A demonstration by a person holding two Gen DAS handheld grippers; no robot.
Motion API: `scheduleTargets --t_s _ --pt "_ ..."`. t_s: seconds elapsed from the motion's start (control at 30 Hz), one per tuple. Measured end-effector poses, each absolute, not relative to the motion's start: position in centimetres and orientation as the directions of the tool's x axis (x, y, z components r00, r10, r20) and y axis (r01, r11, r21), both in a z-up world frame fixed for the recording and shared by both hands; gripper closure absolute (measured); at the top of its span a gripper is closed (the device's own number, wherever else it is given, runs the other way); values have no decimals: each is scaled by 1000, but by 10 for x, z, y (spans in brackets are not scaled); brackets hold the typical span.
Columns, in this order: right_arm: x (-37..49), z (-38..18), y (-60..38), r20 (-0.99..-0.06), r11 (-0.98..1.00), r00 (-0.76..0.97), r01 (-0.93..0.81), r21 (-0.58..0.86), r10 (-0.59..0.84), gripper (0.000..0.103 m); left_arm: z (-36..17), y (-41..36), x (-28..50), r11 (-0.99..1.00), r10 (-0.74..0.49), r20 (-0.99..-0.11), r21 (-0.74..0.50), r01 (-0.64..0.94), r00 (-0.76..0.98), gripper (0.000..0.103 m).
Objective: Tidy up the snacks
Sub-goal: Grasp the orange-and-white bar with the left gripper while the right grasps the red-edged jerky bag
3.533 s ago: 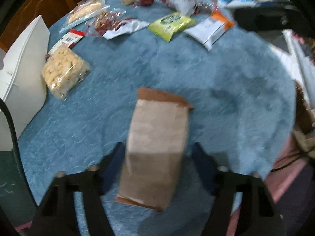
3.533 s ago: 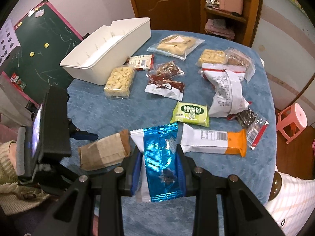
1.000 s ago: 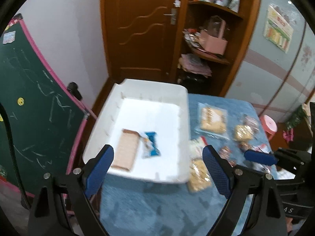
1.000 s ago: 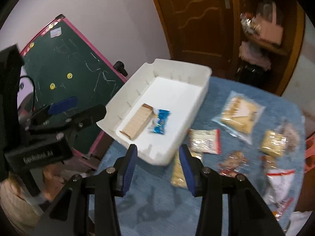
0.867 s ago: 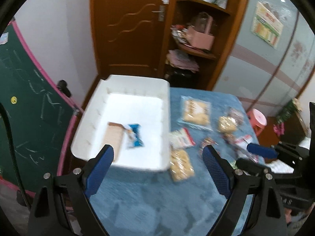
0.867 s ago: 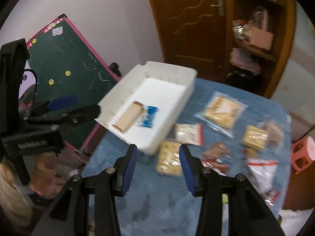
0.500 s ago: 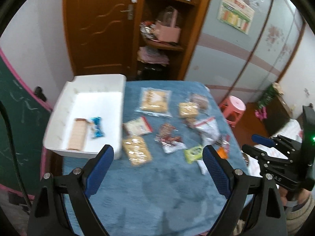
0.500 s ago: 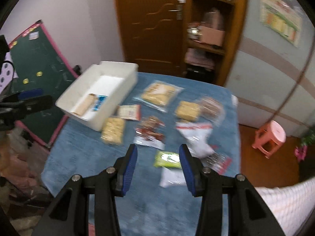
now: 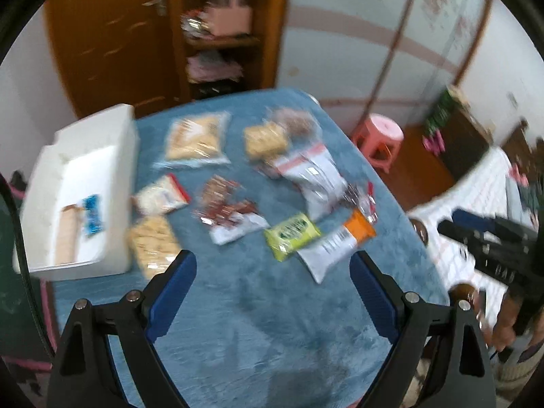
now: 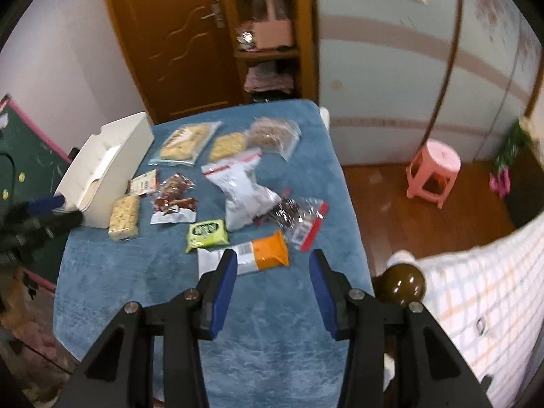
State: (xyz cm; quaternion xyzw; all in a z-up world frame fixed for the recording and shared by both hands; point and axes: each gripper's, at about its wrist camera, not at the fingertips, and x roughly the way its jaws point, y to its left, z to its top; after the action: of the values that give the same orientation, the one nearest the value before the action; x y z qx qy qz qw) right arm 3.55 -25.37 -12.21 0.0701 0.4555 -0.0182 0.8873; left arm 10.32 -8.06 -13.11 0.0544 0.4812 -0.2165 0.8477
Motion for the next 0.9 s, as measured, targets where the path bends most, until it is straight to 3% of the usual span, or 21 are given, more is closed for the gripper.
scheduleTargets --t_s 0.23,0.43,0.9 --pt "62 -165 -278 -840 993 541 72 96 42 58 -182 -143 107 826 -359 -855 -105 554 374 12" --pt "108 -198 -296 -863 991 486 -51 126 135 58 -213 -183 119 774 -372 -866 -89 627 335 12" --pt "178 -245 -260 -919 914 368 -406 -21 142 58 -260 -219 134 705 -359 -902 -95 703 239 14"
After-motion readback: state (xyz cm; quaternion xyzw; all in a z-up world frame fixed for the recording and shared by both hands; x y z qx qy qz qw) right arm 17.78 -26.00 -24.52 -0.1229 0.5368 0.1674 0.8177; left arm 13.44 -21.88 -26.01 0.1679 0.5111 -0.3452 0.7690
